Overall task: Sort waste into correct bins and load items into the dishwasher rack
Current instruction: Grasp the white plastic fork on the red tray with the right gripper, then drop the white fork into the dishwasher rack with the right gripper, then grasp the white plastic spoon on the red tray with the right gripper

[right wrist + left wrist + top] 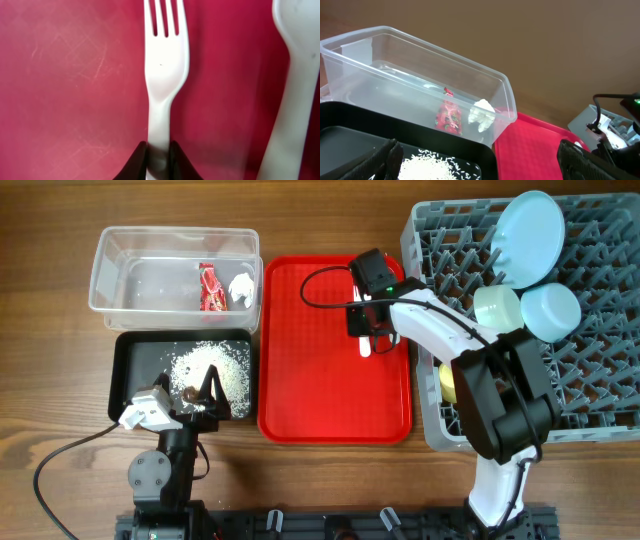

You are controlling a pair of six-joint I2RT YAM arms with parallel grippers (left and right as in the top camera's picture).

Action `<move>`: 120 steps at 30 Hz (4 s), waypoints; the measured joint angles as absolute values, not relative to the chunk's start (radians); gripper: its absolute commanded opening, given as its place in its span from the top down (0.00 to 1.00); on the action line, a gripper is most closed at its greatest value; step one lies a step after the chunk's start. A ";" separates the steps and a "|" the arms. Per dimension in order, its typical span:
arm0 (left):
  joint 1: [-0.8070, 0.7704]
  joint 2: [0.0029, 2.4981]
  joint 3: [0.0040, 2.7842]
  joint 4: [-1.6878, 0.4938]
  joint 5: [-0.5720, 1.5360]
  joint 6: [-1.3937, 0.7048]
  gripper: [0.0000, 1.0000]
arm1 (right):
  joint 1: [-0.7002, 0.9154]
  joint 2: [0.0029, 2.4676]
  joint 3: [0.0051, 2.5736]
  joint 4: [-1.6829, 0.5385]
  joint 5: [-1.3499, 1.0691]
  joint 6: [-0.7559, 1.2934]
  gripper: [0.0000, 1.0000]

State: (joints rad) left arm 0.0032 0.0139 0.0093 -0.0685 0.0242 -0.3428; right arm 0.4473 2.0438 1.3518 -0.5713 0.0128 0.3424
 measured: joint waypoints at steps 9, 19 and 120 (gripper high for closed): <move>0.003 0.014 0.009 -0.068 0.024 -0.343 0.00 | 0.458 1.985 1.348 -0.622 0.043 0.342 0.96; 0.003 0.014 0.009 -0.068 0.024 -0.343 0.00 | 0.441 1.675 1.331 -0.632 0.120 0.342 0.96; 0.003 0.014 0.009 -0.068 0.024 -0.343 0.00 | 0.403 1.928 1.332 -0.479 0.315 0.125 0.46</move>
State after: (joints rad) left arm 0.0032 0.0139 0.0093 -0.0685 0.0242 -0.3428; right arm 0.4026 1.9278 1.3319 -0.4793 0.3153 0.1253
